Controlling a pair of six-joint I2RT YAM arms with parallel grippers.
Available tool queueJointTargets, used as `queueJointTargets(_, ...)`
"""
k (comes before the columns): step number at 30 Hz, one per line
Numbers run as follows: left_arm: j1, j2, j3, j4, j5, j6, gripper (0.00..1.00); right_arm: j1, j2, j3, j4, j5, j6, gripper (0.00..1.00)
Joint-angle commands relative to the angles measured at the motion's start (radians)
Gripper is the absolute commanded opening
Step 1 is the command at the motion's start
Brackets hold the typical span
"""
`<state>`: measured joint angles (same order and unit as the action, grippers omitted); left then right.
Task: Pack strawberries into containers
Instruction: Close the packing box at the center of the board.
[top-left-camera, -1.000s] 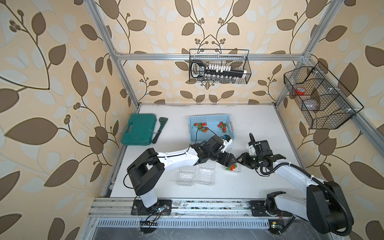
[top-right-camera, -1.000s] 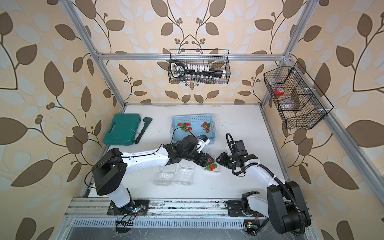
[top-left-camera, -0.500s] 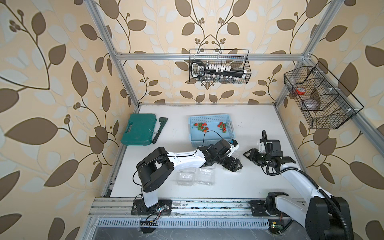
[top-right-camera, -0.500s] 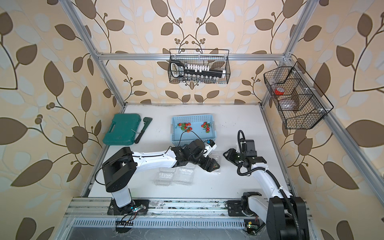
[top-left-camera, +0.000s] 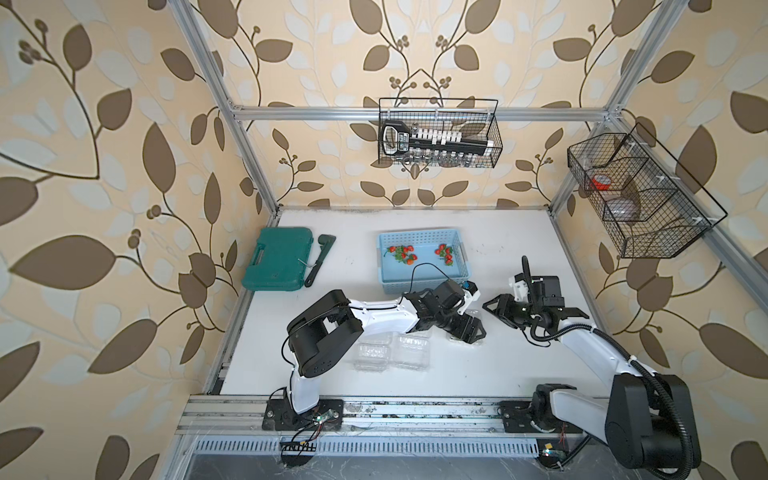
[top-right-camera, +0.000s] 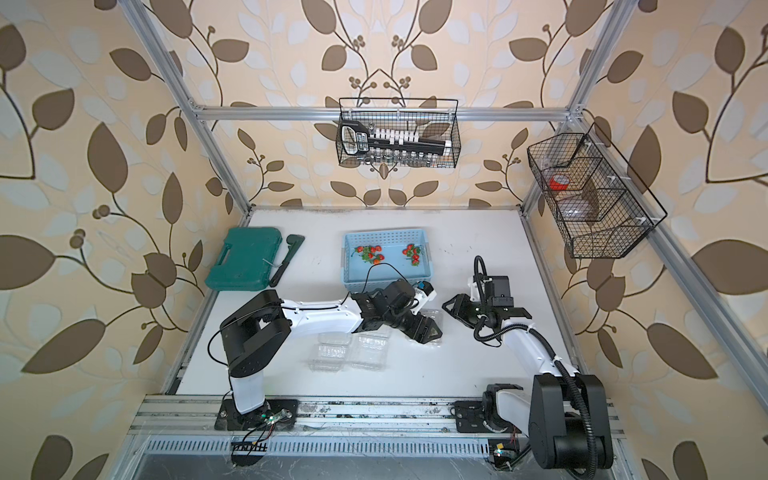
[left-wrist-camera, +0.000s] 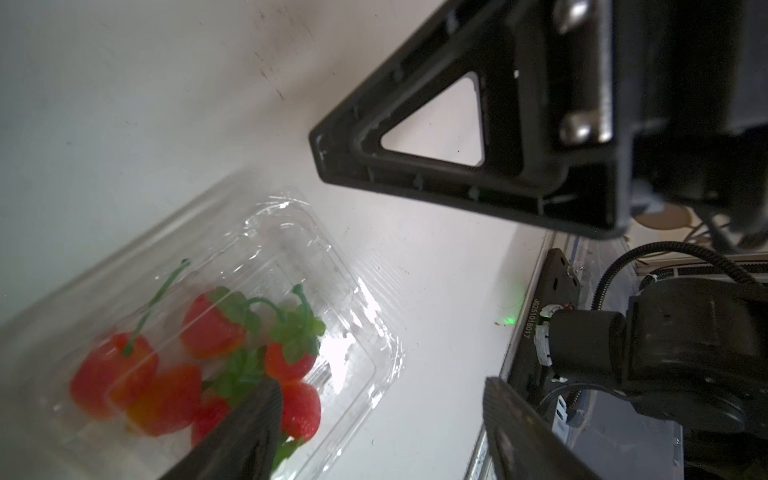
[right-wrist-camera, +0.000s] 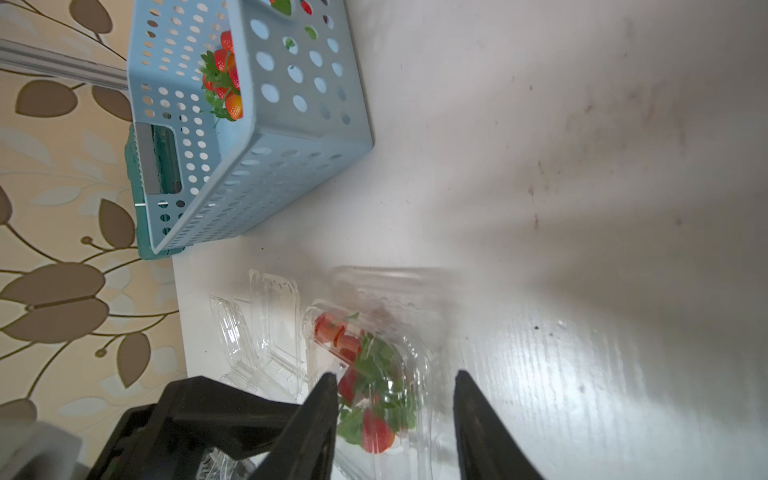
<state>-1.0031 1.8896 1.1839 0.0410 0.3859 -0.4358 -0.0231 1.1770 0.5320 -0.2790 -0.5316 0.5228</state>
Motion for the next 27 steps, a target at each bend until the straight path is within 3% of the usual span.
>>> queueJointTargets(1, -0.009, 0.009, 0.032, -0.003, 0.016, 0.022, 0.78, 0.017, 0.029, -0.012, 0.033, -0.031, -0.024, 0.46)
queueJointTargets(8, -0.009, 0.017, 0.024, -0.001, 0.016, 0.023, 0.78, 0.093, 0.069, -0.048, 0.092, 0.0, 0.013, 0.46)
queueJointTargets(27, -0.009, 0.01, -0.002, 0.0, -0.005, 0.033, 0.77, 0.094, 0.093, -0.112, 0.146, 0.02, 0.036, 0.36)
